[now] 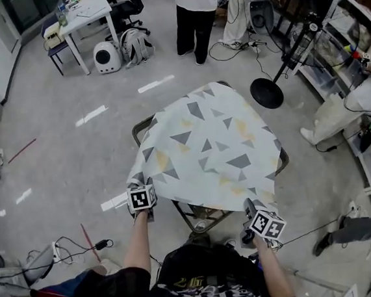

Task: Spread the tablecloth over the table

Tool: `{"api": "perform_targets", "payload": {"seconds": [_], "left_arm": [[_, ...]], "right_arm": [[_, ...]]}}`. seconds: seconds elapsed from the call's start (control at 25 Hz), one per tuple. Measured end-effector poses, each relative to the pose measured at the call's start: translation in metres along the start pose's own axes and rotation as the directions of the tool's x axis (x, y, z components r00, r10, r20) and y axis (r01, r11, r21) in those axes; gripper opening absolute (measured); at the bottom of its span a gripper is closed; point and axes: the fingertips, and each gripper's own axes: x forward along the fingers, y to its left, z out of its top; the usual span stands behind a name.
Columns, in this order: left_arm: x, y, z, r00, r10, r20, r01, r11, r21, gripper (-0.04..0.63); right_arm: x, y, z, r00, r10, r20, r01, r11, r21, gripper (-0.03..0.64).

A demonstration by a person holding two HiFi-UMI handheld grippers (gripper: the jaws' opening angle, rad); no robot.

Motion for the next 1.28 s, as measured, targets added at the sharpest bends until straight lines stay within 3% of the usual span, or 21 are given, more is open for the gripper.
{"api": "perform_targets", "payload": {"seconds": [0.08,0.16,0.28,0.36,0.6,0.96,1.28], "left_arm": [[-0.006,0.002,-0.008,0.998,0.021,-0.060,-0.022,0.999,-0.025,0.206],[-0.012,0.010,-0.025,0.993,0.047,-0.109,-0.051,0.998,-0.028,0.221],[-0.021,0.015,-0.052,0.988,0.051,-0.143,-0.046,0.998,0.033,0.219],[-0.025,0.007,-0.060,0.990,0.012,-0.139,-0.001,0.997,0.081,0.219],[-0.033,-0.025,-0.071,0.990,-0.049,-0.136,0.074,0.981,0.182,0.219],[-0.049,-0.088,-0.052,0.989,-0.141,-0.048,0.148,0.964,0.219,0.195],[-0.082,-0.147,-0.037,0.982,-0.188,0.030,0.176,0.955,0.239,0.195]], "right_arm": [[-0.006,-0.006,-0.002,1.000,-0.007,-0.024,0.009,0.998,0.069,0.083],[-0.005,-0.012,-0.015,0.999,0.007,-0.044,0.000,0.987,0.161,0.092],[-0.001,-0.014,-0.040,0.995,0.044,-0.085,-0.022,0.970,0.241,0.117],[0.000,-0.010,-0.052,0.990,0.057,-0.128,-0.028,0.976,0.216,0.192],[-0.002,0.002,-0.065,0.980,0.064,-0.190,-0.038,0.990,0.136,0.233],[-0.026,0.004,-0.072,0.976,0.087,-0.201,-0.068,0.992,0.102,0.224],[-0.063,0.001,-0.049,0.980,0.171,-0.101,-0.161,0.982,0.100,0.207]]}}
